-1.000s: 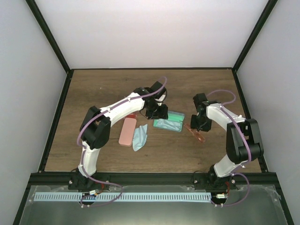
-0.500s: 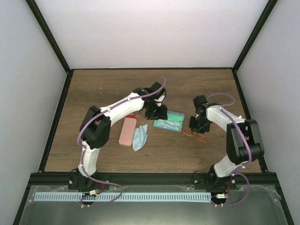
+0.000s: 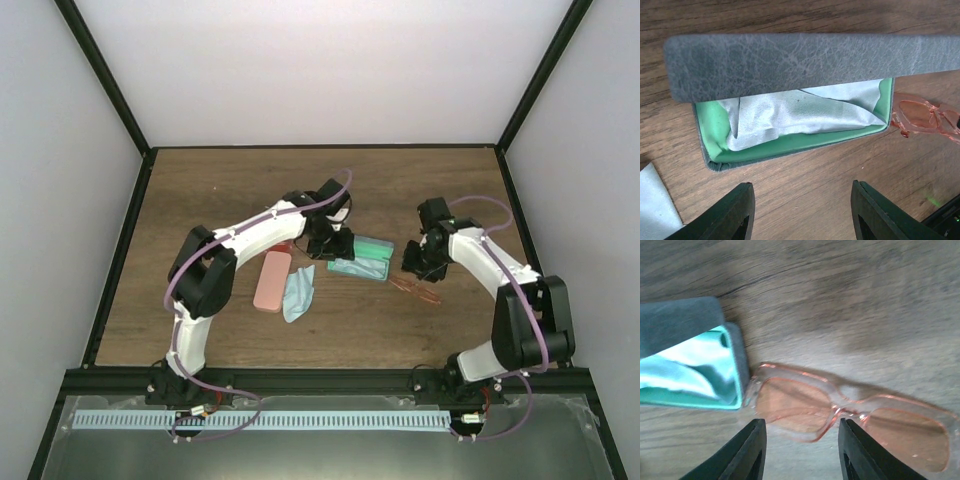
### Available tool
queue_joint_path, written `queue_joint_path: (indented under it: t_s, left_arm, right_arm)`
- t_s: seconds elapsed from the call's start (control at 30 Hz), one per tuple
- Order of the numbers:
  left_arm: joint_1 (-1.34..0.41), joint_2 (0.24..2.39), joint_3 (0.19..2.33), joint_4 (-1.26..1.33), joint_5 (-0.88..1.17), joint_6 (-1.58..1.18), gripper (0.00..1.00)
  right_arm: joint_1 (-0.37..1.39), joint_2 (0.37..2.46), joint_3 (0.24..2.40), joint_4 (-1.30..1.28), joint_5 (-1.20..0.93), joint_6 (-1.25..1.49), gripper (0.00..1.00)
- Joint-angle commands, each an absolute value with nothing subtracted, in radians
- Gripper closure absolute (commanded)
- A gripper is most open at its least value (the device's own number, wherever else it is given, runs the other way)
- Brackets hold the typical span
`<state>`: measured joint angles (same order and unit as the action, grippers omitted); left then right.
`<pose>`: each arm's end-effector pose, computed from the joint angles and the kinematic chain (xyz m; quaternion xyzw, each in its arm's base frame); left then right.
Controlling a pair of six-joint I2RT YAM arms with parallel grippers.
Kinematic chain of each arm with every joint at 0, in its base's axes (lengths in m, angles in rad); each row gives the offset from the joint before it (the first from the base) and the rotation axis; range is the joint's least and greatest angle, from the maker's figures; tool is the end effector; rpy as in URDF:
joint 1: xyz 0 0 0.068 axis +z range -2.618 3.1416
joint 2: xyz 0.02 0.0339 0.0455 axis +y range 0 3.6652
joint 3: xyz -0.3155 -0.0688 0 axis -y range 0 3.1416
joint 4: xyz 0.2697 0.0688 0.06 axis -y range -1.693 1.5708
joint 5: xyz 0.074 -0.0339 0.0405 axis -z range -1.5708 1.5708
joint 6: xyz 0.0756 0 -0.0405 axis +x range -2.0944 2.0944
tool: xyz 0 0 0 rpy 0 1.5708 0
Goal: Organize the sunglasses
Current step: Pick up the sunglasses from the center of the board.
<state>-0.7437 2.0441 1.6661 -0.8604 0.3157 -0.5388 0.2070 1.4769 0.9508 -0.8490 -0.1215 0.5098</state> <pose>0.3405 -0.3451 0.2127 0.1255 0.9662 -0.2220 0.0382 0.2748 0.0671 0.1979 0.1440 0.9829 0.0908 0.0701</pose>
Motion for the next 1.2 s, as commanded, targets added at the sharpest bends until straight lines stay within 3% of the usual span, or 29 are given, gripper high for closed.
queue_joint_path:
  t_s: [0.0, 0.17, 0.4, 0.43, 0.57, 0.67, 0.77, 0.9, 0.97, 1.1, 1.17]
  left_arm:
    - [-0.738, 2.009, 1.65, -0.832, 0.33, -0.537, 0.46]
    - [-0.738, 2.02, 1.696, -0.854, 0.326, -0.525, 0.46]
    - [-0.731, 2.059, 1.797, -0.928, 0.317, -0.473, 0.46]
    - [-0.731, 2.067, 1.806, -0.936, 0.317, -0.468, 0.46]
    - [-0.73, 2.076, 1.885, -0.957, 0.3, -0.447, 0.47]
    - [-0.718, 2.098, 1.974, -0.953, 0.311, -0.428, 0.5]
    - [-0.697, 2.127, 2.003, -0.931, 0.358, -0.43, 0.52]
    - [-0.675, 2.144, 1.97, -0.92, 0.373, -0.439, 0.54]
    - [-0.671, 2.132, 1.95, -0.915, 0.36, -0.432, 0.54]
    - [-0.662, 2.116, 1.94, -0.92, 0.335, -0.425, 0.54]
    - [-0.653, 2.107, 1.934, -0.922, 0.33, -0.425, 0.54]
  right_arm:
    - [0.191, 1.376, 0.912, -0.811, -0.287, 0.682, 0.52]
    - [0.177, 1.264, 0.776, -0.692, -0.368, 0.881, 0.5]
    - [0.17, 1.217, 0.659, -0.63, -0.436, 1.044, 0.74]
    - [0.17, 1.2, 0.625, -0.603, -0.453, 1.076, 0.71]
    - [0.169, 1.096, 0.513, -0.544, -0.467, 1.224, 0.42]
    - [0.169, 1.031, 0.463, -0.529, -0.451, 1.318, 0.39]
    - [0.169, 0.989, 0.441, -0.53, -0.429, 1.376, 0.3]
    - [0.168, 0.973, 0.436, -0.517, -0.377, 1.434, 0.09]
    - [0.169, 0.987, 0.436, -0.519, -0.344, 1.472, 0.07]
    - [0.168, 1.014, 0.441, -0.518, -0.281, 1.572, 0.19]
    - [0.165, 1.029, 0.438, -0.498, -0.271, 1.62, 0.19]
